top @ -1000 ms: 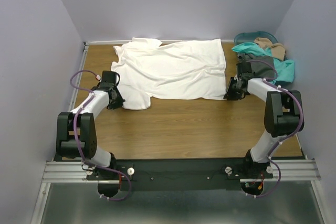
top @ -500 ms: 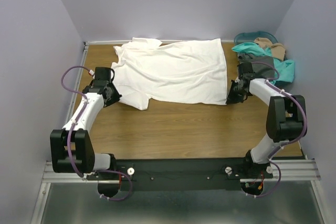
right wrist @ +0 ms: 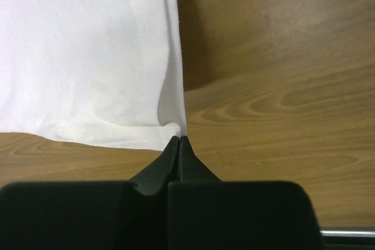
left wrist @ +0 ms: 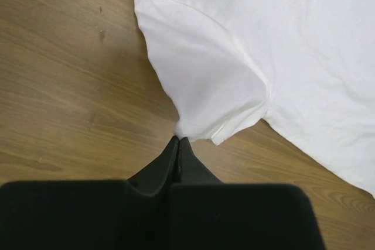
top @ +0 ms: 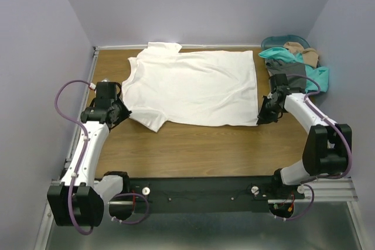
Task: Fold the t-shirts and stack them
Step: Fold the tshirt
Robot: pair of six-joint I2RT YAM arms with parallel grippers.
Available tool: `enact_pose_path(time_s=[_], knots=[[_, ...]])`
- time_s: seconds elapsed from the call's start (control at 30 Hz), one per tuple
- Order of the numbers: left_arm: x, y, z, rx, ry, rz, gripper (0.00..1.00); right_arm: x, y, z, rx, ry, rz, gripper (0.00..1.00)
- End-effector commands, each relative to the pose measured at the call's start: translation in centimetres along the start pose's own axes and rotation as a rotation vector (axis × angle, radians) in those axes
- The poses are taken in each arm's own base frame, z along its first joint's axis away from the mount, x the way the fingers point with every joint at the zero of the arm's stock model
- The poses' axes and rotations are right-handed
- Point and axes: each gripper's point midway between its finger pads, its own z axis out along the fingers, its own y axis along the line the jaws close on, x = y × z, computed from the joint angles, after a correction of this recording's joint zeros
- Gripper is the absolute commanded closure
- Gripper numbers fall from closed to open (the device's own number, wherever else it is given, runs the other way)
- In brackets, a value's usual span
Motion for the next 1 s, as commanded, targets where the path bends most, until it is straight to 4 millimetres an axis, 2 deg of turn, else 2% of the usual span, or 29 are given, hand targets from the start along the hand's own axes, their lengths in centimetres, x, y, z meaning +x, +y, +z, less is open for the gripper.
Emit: enact_pose_path(time_s=[0.0, 0.2, 0.37, 0.53, 0.6, 0.73, 0.8, 0.83, 0.93, 0.97], knots=[[1.7, 1.0, -1.5, -0.015, 0.038, -0.023, 1.00, 2.3, -1.4, -1.4, 0.056, 0.039, 0.025, 1.00], [2.7, 1.7, -4.0, -0.013, 0.035, -0.047, 1.00, 4.2, -2.0, -2.7, 0.067, 0.064, 0.039, 1.00], [3.6, 1.9, -5.4, 0.008, 0.047, -0.061, 1.00, 6.0, -2.3, -2.9, 0.067, 0.111, 0.054, 1.00], [2.9, 1.3, -5.2, 0.027, 0.028, -0.056, 1.00, 6.0, -2.5, -3.2, 0.078, 0.117, 0.048, 1.00], [2.0, 0.7, -4.7, 0.026, 0.027, -0.048, 1.00, 5.7, -2.4, -2.9, 0.081, 0.125, 0.045, 1.00], [-0.4, -0.9, -2.9, 0.038, 0.012, -0.019, 1.00, 3.5, -1.7, -2.4, 0.093, 0.111, 0.045, 1.00], [-2.1, -1.9, -2.8, 0.053, -0.018, -0.008, 1.00, 2.7, -1.4, -1.8, 0.094, 0.115, 0.047, 1.00], [-3.1, -2.3, -2.2, 0.047, -0.028, 0.003, 1.00, 1.7, -0.9, -1.7, 0.090, 0.107, 0.043, 1.00], [-4.7, -3.2, -1.4, 0.050, -0.039, 0.018, 1.00, 0.1, -0.2, -1.2, 0.083, 0.102, 0.042, 0.99], [-4.8, -3.5, -0.5, 0.048, -0.021, 0.029, 1.00, -1.1, 0.4, -1.4, 0.071, 0.081, 0.037, 1.00]])
